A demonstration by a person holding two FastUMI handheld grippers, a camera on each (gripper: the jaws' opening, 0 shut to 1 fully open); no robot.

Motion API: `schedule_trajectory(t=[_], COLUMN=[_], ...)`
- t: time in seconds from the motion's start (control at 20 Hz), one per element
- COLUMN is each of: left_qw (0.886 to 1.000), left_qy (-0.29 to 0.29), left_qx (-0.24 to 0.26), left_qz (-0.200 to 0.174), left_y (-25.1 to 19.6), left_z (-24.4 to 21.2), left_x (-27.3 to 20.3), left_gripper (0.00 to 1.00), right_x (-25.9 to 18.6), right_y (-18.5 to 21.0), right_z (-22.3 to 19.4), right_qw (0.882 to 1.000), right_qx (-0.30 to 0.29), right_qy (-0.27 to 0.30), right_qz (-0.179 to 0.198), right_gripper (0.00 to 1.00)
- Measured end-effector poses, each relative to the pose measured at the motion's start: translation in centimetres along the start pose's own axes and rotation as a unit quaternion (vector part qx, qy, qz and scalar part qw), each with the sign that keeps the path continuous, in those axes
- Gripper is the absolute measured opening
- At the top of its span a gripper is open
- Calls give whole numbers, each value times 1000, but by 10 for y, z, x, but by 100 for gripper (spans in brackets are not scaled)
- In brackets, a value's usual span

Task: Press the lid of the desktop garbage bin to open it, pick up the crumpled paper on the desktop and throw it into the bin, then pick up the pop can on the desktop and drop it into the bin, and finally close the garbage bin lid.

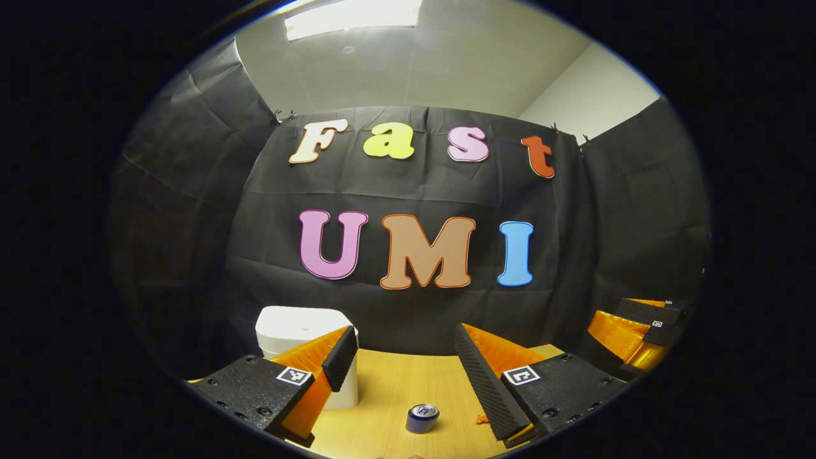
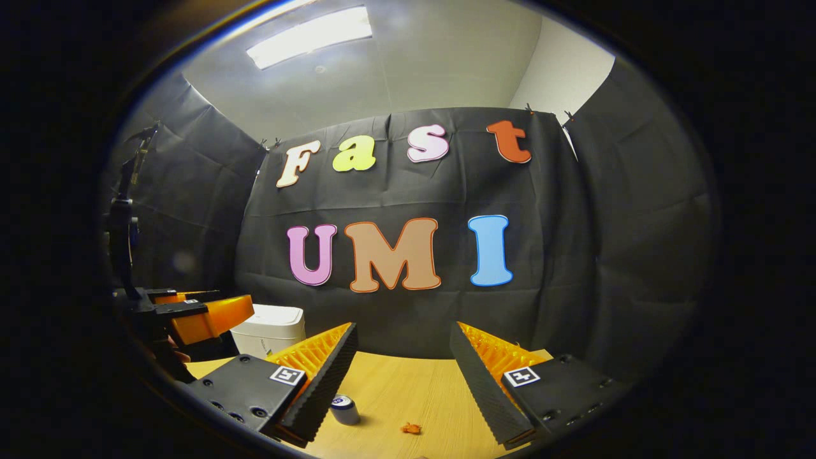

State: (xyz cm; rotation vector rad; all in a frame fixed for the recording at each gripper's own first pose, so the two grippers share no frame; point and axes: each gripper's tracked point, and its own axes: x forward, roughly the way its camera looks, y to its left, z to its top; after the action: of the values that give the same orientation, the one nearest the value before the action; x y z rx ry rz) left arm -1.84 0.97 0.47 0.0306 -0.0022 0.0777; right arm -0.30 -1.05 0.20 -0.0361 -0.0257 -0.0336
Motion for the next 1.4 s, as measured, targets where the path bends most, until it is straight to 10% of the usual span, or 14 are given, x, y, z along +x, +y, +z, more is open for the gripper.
schedule_trajectory(t=[0.5, 1.2, 1.4], left_qw=[1000, 999, 998], left_qy=[15, 33, 39], left_qx=[22, 24, 42], left_qz=[-2, -6, 6], left_y=[-8, -26, -17], left_z=[-7, -15, -15], left_x=[4, 5, 10], left_gripper=[89, 5, 0], right_x=[0, 1, 1], right_y=[-4, -8, -5], right_z=[-1, 0, -1], right_qw=[1000, 1000, 999], right_qx=[-4, -7, -8], right_qy=[-3, -10, -10], right_qz=[3, 19, 37], right_gripper=[97, 97, 97])
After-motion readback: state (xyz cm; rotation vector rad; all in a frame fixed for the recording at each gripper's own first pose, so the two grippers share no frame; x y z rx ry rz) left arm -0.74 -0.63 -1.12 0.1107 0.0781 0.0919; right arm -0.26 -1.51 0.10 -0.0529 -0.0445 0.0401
